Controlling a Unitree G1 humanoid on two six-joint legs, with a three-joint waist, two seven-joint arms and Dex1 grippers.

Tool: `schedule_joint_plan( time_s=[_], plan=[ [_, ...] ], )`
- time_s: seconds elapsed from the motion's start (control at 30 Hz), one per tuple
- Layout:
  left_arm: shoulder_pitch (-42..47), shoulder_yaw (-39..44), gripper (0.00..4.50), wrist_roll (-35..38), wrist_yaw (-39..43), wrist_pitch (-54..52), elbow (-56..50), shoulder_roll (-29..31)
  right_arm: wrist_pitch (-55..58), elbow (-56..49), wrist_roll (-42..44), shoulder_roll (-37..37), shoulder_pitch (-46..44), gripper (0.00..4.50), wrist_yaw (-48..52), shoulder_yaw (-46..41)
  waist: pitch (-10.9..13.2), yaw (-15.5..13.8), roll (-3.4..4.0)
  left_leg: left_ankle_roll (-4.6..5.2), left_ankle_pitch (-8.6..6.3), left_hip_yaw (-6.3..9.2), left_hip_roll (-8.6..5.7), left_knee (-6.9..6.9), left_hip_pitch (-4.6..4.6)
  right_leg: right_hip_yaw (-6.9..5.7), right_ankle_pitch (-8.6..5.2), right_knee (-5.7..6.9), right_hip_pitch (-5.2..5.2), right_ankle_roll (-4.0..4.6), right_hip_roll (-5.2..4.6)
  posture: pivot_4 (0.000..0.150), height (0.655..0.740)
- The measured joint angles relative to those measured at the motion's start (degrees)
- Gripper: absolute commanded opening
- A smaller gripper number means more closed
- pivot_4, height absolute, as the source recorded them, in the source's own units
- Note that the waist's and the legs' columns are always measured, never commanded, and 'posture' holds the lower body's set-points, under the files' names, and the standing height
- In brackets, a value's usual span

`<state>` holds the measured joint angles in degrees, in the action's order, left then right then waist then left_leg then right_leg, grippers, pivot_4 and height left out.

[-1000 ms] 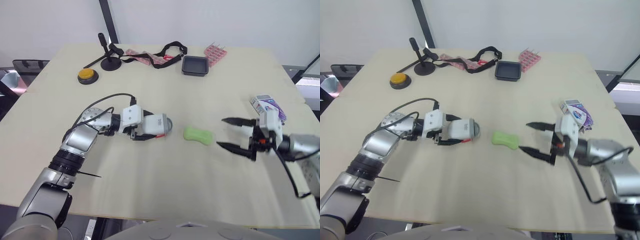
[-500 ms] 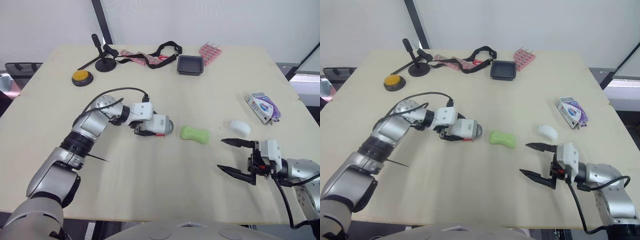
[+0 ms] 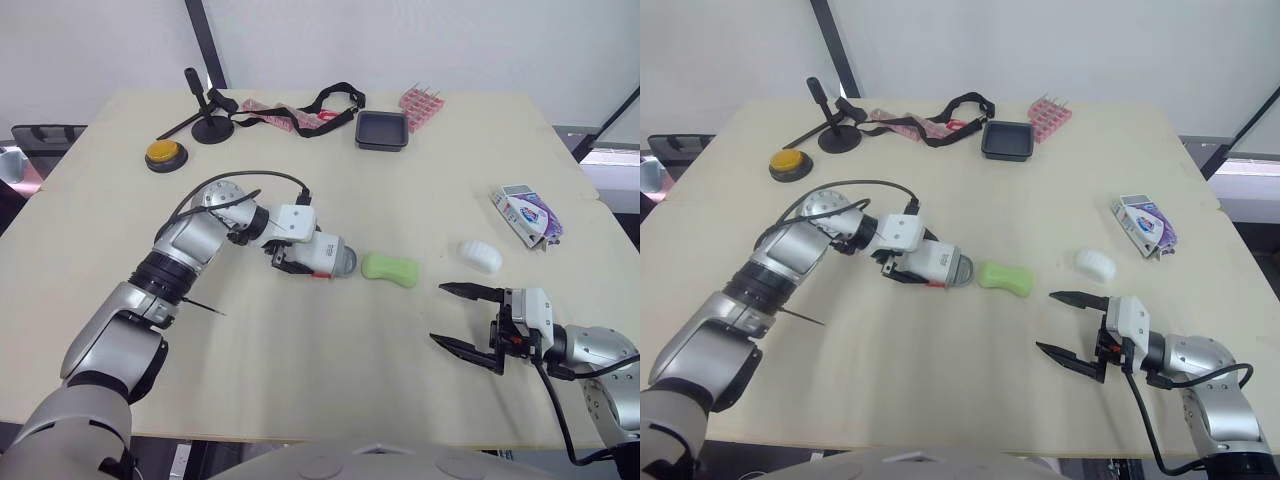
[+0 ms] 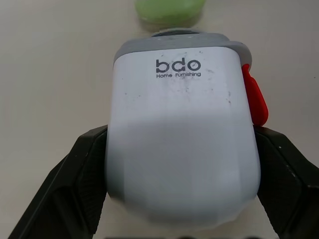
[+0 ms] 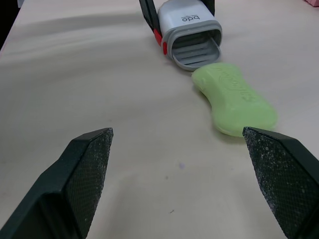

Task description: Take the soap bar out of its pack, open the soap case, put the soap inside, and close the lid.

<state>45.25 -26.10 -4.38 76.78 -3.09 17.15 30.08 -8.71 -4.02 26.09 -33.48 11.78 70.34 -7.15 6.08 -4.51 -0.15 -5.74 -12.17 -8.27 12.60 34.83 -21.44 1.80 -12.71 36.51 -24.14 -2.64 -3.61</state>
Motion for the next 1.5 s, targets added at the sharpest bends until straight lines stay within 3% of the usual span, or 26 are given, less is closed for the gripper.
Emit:
schedule_joint_plan(
  time_s=[0.37, 0.83, 1.3, 1.37, 1.5],
  plan=[
    [1.15, -1.22, 3.48, -1.33, 2.82, -2.42, -0.18, 1.63, -0.17, 0.84, -0.20, -0.10, -0.53, 4.49, -0.38, 0.17, 0.00, 0.00, 0.00, 0.00, 0.00, 0.00, 0.00, -0.03, 0.00, -0.01, 0.00, -0.03, 0.00, 0.00, 0.00, 0.150, 0.7400],
    [0.28, 1.04, 3.48, -1.35, 4.12, 3.98, 3.31, 8.91, 0.12, 0.85, -1.00, -1.03, -2.24, 4.49, -0.38, 1.42, 0.00, 0.10, 0.00, -0.01, 0.00, 0.00, 0.01, -0.09, 0.03, -0.02, 0.00, -0.06, 0.02, 0.00, 0.01, 0.150, 0.7400],
    [-0.74, 3.73, 3.48, 1.26, 4.86, 13.03, 11.47, 9.15, 2.42, 0.12, -0.92, -1.87, -2.93, 4.49, -0.96, 1.83, 0.00, 0.09, 0.01, -0.03, -0.01, 0.00, 0.01, -0.10, 0.07, -0.01, 0.00, -0.07, 0.07, 0.00, 0.01, 0.150, 0.7400],
    [-0.74, 3.89, 4.49, 1.60, 4.91, 13.04, 12.01, 8.89, 3.20, -0.37, -0.64, -1.87, -2.93, 4.50, -1.59, 1.82, 0.00, 0.02, 0.01, -0.03, -0.01, 0.00, 0.00, -0.10, 0.06, -0.01, 0.00, -0.08, 0.07, 0.00, 0.01, 0.150, 0.7400],
    [-0.81, 3.86, 4.49, 1.15, 5.10, 14.18, 14.89, 8.65, 3.34, -1.46, -0.64, -2.60, -2.70, 4.50, -1.53, 1.81, 0.02, 0.00, -0.03, -0.03, -0.01, 0.01, 0.01, -0.11, 0.04, -0.03, 0.00, -0.13, 0.07, -0.01, 0.01, 0.150, 0.7400]
  ],
)
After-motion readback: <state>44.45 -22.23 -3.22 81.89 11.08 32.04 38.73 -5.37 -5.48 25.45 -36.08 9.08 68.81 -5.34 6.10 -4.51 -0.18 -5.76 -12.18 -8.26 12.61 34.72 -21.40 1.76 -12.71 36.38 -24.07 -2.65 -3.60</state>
